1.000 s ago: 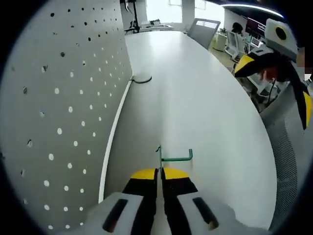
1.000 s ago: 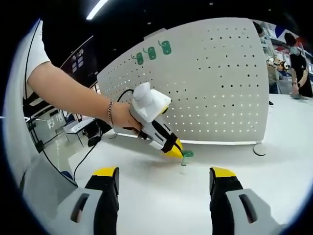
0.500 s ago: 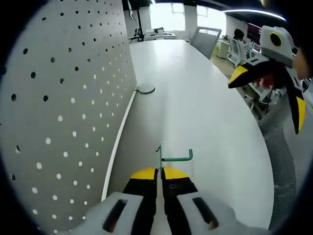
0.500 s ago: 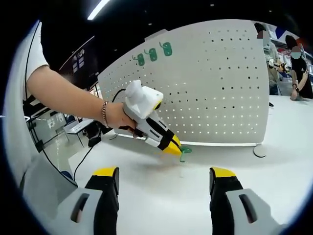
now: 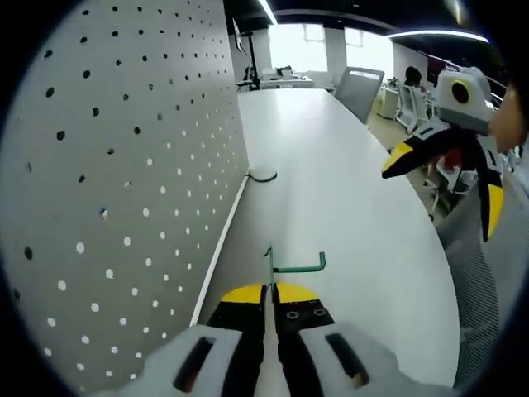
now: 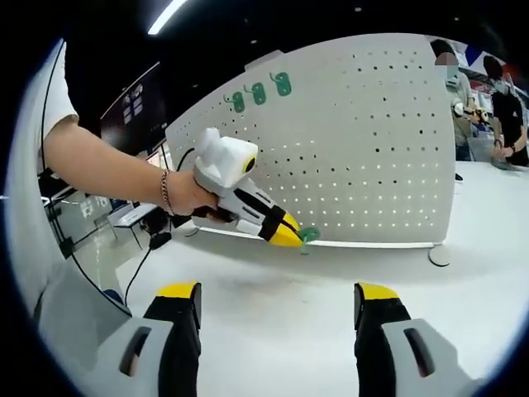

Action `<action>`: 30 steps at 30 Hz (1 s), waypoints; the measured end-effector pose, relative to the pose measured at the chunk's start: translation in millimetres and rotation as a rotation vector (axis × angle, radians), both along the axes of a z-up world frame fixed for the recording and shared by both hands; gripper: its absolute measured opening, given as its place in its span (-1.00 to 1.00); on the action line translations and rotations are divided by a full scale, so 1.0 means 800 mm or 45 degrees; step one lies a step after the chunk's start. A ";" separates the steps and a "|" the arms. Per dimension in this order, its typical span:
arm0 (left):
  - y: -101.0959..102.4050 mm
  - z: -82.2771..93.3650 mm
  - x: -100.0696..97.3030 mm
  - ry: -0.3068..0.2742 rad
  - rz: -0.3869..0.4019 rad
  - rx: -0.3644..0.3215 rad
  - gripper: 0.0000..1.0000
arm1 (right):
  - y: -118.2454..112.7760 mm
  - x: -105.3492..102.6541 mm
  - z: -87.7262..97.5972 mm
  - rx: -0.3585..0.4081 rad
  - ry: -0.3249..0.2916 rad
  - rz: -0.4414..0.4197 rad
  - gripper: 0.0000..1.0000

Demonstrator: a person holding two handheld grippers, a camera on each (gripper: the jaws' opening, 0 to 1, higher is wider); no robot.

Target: Insert the hook assembly into the mounting plate slot until the hook locks in place.

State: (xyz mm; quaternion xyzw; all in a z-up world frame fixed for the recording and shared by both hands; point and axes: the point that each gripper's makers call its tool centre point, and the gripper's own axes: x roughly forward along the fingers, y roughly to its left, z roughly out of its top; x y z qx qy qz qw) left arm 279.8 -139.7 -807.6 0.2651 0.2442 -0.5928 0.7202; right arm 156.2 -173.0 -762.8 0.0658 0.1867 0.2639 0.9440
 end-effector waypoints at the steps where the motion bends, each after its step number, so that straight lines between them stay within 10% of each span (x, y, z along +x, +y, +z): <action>1: -0.001 0.003 0.000 0.005 0.010 -0.017 -0.93 | 0.000 0.000 0.000 -0.001 -0.001 -0.001 0.46; 30: 0.016 0.069 -0.023 -0.074 0.125 -0.308 -0.93 | 0.002 0.000 0.009 0.025 -0.028 0.005 0.47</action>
